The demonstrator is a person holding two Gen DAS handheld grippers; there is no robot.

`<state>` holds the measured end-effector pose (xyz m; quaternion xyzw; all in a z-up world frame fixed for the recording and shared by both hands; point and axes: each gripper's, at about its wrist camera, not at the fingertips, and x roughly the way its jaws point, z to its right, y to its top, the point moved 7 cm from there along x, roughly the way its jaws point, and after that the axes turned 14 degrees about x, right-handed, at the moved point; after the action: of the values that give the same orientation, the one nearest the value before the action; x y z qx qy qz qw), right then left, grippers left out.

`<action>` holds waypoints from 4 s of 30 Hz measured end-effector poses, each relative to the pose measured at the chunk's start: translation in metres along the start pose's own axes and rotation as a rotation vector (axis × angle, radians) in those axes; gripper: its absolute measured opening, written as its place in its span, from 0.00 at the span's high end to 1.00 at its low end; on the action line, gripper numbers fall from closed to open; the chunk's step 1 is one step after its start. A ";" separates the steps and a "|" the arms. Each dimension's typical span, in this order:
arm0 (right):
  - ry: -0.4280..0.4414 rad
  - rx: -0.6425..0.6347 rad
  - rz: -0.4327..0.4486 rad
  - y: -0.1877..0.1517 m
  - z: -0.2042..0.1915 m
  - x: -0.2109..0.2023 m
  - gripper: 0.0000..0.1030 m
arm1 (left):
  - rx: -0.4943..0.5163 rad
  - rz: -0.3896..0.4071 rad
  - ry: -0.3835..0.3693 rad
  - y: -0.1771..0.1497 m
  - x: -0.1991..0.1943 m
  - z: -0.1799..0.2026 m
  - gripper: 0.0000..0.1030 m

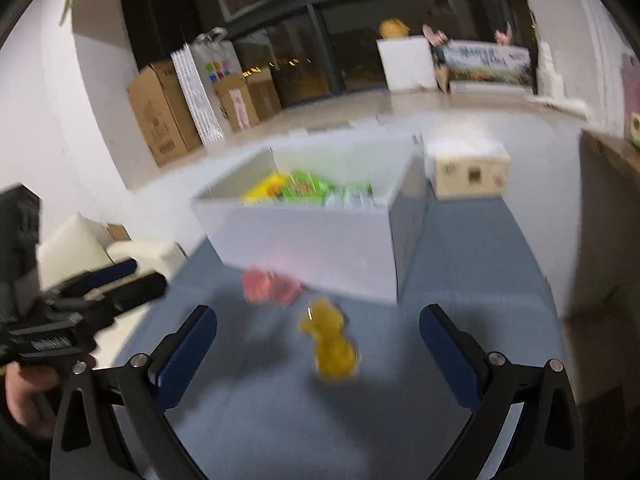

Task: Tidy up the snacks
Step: 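Release both yellow jelly cups into the white box, then grasp a yellow jelly cup with the left gripper while the right grasps another, then drop both yellow jelly cups into the white box, then grasp a pink jelly cup with the right gripper while the left grasps the other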

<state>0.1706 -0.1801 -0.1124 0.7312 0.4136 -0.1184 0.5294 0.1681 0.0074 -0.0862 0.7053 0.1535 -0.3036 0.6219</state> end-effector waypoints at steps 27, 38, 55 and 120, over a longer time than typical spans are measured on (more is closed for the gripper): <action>-0.025 0.020 -0.093 -0.013 0.027 0.022 0.61 | 0.081 -0.108 -0.110 -0.035 0.041 0.055 0.00; -0.046 0.058 0.019 -0.009 0.048 -0.056 0.61 | 0.252 -0.172 -0.134 -0.007 0.122 0.102 0.00; -0.011 0.058 0.006 -0.013 0.042 -0.053 0.62 | 0.170 -0.041 -0.196 0.000 0.059 0.074 0.63; 0.070 0.034 -0.023 0.005 -0.042 0.068 0.00 | -0.039 0.013 -0.041 -0.036 -0.016 -0.020 0.00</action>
<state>0.2060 -0.1116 -0.1336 0.7391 0.4382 -0.1059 0.5005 0.1385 0.0358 -0.1038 0.6878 0.1420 -0.3109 0.6404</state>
